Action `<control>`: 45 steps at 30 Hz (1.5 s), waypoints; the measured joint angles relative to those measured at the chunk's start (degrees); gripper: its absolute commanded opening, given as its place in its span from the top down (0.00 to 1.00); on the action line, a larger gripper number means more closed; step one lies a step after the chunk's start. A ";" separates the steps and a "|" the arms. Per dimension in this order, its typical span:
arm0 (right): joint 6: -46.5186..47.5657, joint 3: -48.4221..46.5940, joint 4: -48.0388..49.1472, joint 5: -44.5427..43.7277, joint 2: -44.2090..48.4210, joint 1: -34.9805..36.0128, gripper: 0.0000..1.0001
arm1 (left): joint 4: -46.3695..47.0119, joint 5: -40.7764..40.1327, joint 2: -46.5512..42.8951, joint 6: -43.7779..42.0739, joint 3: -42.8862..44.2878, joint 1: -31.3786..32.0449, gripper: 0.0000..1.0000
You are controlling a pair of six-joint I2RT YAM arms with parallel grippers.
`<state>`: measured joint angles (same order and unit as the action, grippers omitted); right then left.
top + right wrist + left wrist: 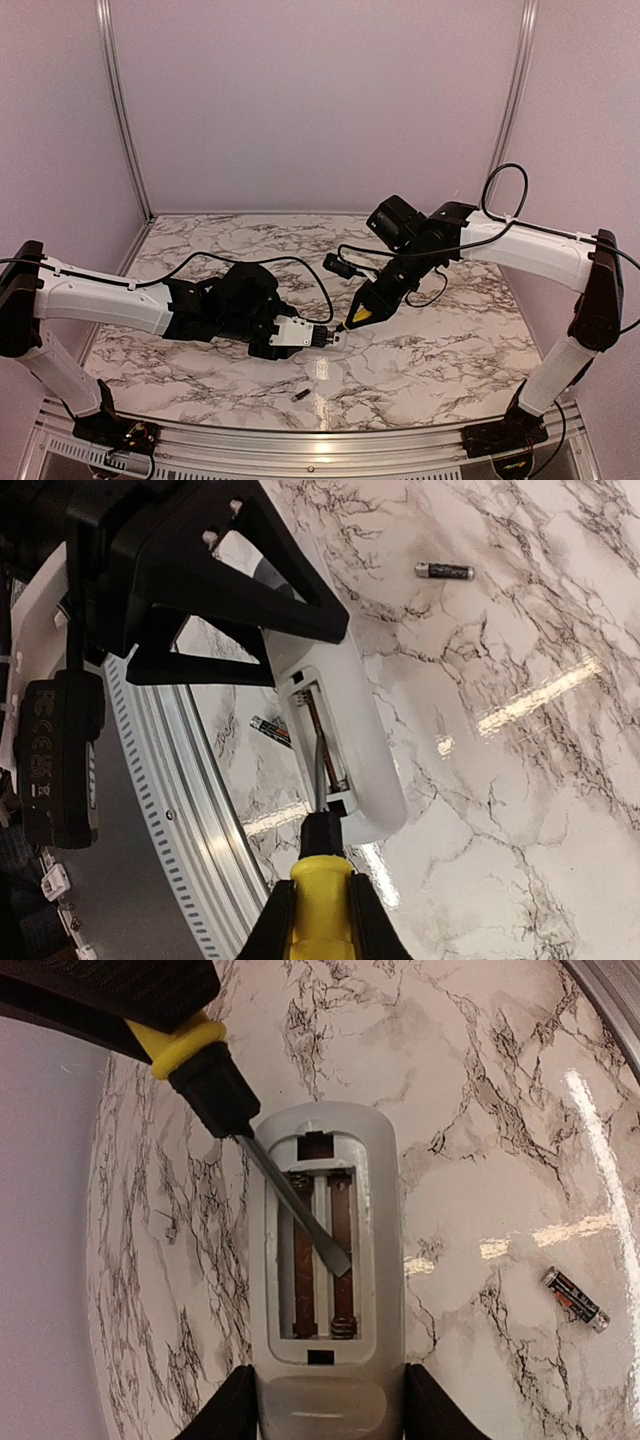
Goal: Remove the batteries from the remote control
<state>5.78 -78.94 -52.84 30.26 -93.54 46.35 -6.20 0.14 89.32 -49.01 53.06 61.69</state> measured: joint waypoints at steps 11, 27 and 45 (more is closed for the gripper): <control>-2.01 -1.18 0.22 -0.81 0.00 0.00 1.00 | 1.79 -0.63 0.02 3.39 -0.59 -0.26 1.00; -7.21 -1.99 3.39 -2.56 3.96 0.00 1.00 | 6.10 -2.89 -4.09 11.52 -4.22 -0.26 1.00; -11.19 -4.20 7.87 -13.42 6.91 -0.02 1.00 | 6.43 -11.69 -6.23 23.17 -8.20 -0.46 1.00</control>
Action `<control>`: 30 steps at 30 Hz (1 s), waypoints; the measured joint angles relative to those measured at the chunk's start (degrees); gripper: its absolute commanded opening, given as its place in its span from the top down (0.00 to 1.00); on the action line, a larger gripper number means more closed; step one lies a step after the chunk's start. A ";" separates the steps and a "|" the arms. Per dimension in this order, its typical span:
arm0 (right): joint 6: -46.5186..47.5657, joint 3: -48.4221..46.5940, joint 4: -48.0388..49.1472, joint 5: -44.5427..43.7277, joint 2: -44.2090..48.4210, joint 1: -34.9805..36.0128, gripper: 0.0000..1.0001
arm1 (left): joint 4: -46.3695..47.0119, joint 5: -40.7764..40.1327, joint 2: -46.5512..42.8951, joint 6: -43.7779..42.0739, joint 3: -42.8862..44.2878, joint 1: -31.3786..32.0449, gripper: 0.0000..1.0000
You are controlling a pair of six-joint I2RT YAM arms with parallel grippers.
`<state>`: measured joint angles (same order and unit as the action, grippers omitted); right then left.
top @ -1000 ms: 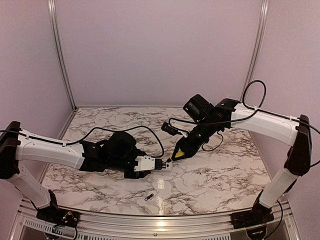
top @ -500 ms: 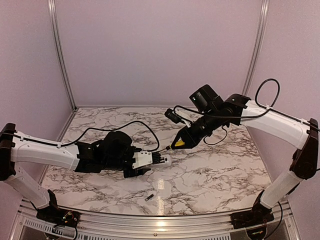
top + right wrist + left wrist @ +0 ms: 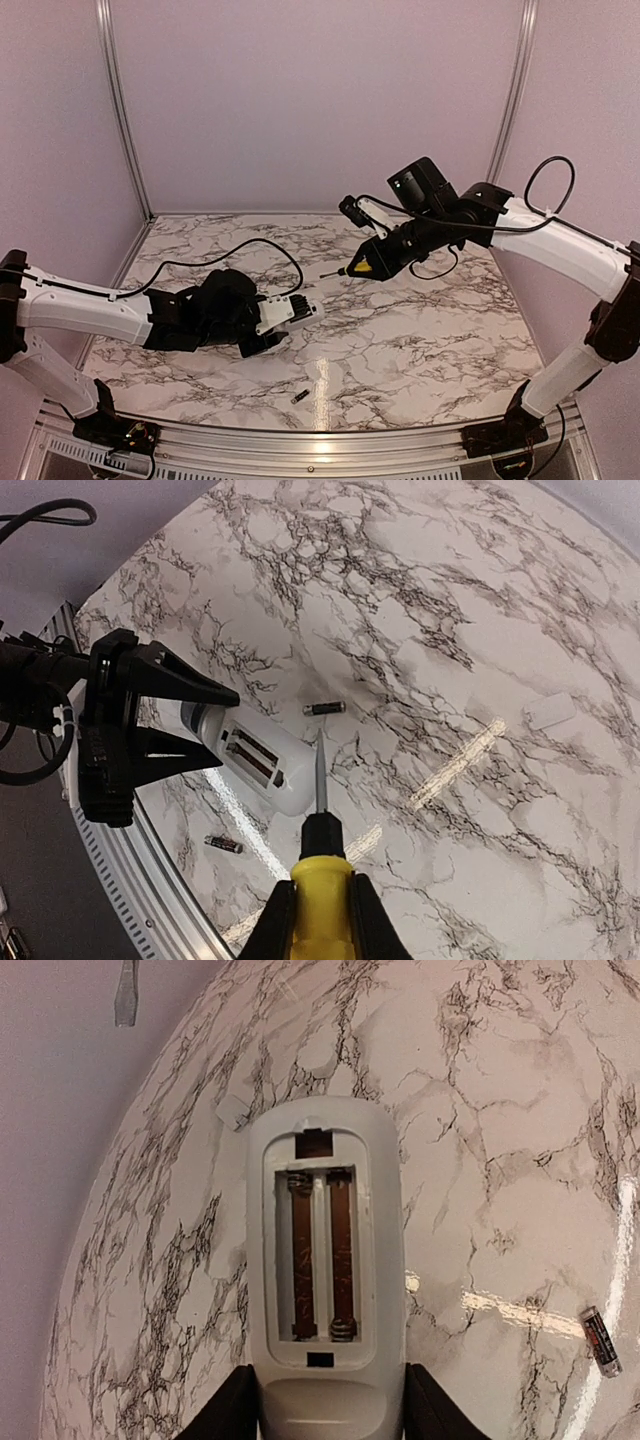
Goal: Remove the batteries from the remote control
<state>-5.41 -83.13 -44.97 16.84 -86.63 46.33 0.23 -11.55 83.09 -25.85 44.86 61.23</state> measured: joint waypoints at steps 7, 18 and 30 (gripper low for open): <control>-2.93 0.13 3.23 -3.56 1.99 -1.18 1.00 | -0.04 -5.27 -0.94 7.63 -0.15 -1.49 1.00; -6.34 2.51 7.82 -7.10 4.90 -3.69 1.00 | -4.00 -13.33 -1.03 29.07 -0.02 -10.91 1.00; -8.48 7.50 9.73 -7.06 6.54 -3.80 1.00 | -12.96 -16.46 6.80 47.89 4.02 -13.51 1.00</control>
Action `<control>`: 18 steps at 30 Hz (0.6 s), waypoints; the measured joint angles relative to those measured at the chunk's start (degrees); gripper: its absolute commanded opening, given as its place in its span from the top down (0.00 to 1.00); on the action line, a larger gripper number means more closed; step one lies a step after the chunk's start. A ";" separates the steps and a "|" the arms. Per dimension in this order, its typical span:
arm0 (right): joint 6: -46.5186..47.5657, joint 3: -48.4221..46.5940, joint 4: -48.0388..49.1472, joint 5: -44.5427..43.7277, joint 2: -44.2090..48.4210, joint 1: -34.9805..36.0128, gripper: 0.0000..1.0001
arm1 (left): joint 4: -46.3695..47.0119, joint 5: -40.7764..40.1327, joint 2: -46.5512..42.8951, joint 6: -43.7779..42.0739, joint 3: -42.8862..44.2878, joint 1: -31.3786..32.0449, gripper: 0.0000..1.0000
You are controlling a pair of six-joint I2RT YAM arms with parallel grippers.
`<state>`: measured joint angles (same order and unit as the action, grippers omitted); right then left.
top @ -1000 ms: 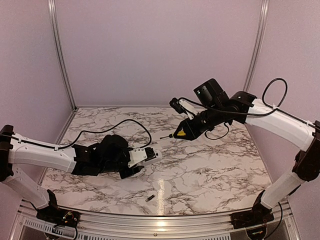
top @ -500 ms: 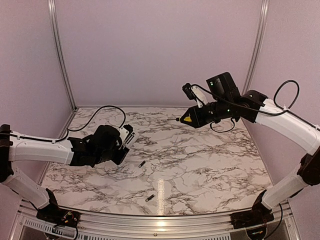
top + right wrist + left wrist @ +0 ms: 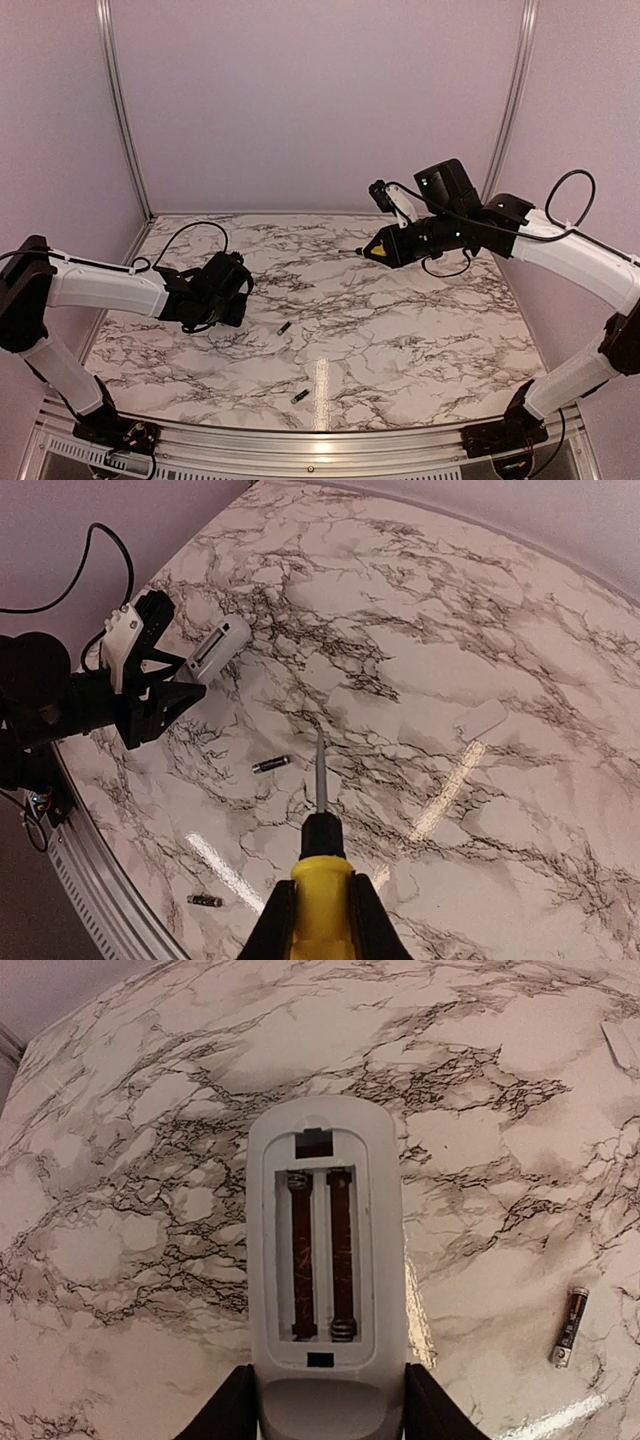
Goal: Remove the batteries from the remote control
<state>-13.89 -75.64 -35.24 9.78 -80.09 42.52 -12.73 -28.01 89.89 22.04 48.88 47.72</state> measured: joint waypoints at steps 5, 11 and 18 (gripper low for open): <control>-0.96 1.53 0.81 0.04 1.64 0.00 1.00 | -2.89 -0.37 2.58 6.21 0.46 -0.52 1.00; -1.38 2.73 1.38 0.07 2.45 0.00 1.00 | -4.31 -0.35 4.90 11.34 0.46 -0.63 0.99; -1.36 3.54 1.38 0.11 2.45 -0.02 1.00 | -4.35 0.09 5.35 14.69 0.46 -0.63 0.78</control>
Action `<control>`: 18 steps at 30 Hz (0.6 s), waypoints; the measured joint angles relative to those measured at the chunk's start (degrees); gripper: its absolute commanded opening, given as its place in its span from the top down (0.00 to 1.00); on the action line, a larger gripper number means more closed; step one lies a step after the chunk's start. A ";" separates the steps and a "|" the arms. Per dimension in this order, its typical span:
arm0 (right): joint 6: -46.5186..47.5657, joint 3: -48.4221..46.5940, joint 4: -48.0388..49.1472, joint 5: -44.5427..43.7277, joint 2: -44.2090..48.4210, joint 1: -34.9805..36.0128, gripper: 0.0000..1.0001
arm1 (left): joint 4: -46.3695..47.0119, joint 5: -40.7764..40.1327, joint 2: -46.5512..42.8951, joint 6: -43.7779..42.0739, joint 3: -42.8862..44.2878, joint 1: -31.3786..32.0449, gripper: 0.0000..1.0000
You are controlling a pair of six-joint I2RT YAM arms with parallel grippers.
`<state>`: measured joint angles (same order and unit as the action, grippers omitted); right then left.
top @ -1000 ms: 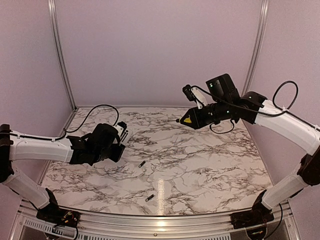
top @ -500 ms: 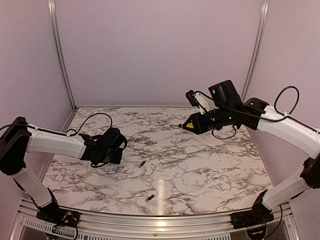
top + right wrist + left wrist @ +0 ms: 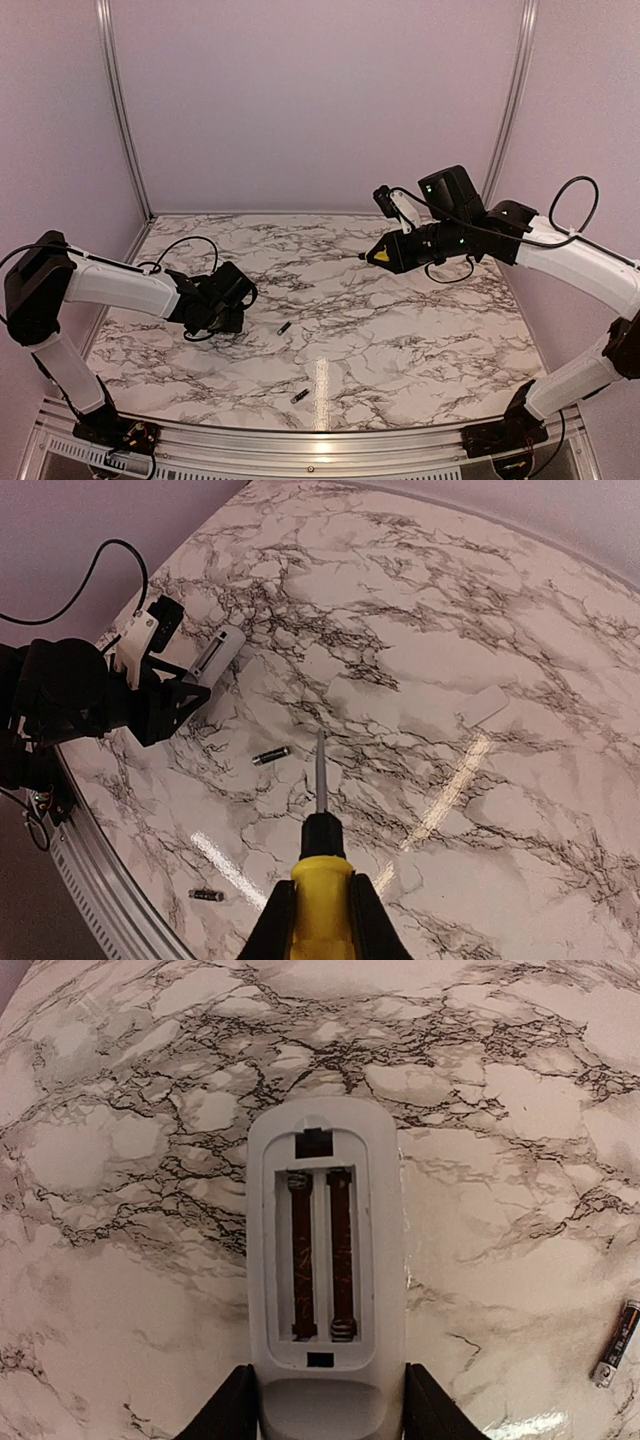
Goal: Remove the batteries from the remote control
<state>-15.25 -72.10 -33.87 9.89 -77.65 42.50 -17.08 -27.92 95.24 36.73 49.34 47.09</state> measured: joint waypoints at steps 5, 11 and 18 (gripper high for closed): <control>0.02 0.07 0.02 0.02 0.00 -0.02 1.00 | 0.00 0.52 0.33 1.44 -0.07 0.00 0.63; 0.02 0.68 0.09 0.04 0.00 -0.07 1.00 | 0.02 0.92 0.39 2.08 -0.52 0.00 0.43; 0.00 1.53 0.48 0.07 0.07 -0.20 1.00 | 0.09 1.07 0.39 2.93 -0.81 0.00 0.25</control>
<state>-15.25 -70.57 -33.39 9.96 -77.58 42.30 -16.99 -26.85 95.64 39.66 48.53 47.09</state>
